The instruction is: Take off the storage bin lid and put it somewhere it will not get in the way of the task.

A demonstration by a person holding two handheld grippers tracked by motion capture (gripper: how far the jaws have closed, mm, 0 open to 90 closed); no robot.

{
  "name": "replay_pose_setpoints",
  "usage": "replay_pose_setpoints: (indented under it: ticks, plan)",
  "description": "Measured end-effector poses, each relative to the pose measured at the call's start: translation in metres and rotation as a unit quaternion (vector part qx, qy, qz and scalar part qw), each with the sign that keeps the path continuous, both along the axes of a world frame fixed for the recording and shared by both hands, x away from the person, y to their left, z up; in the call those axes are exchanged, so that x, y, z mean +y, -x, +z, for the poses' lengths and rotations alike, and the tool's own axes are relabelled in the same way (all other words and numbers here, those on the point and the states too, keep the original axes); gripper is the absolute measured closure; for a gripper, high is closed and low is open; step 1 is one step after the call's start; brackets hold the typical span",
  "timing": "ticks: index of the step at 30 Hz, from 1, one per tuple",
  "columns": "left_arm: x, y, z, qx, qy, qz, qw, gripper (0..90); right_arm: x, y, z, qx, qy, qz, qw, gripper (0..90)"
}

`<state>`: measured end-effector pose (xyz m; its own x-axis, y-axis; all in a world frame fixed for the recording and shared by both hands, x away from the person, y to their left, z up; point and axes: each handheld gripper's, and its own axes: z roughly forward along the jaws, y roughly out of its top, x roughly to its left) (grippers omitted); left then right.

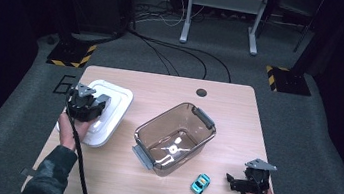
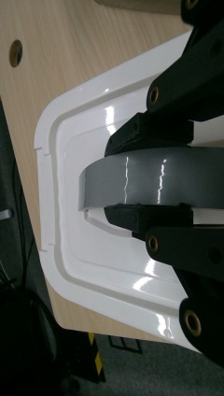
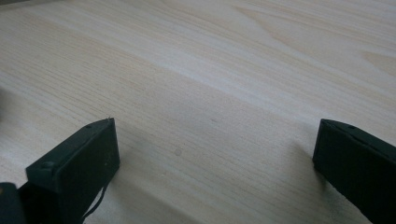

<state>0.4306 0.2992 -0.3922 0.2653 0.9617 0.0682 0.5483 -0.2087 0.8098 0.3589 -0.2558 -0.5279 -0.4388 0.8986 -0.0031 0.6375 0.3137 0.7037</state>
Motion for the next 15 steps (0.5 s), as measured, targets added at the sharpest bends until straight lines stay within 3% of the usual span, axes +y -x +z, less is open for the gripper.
replay_pose_setpoints:
  ticks: [15]
  plan:
    - [0.005, -0.01, -0.028, 0.029, 0.012, 0.027, 0.9992, 66.6, 0.0, 0.0, 0.0, 0.0, 0.0, 0.0, 1.0, 0.0]
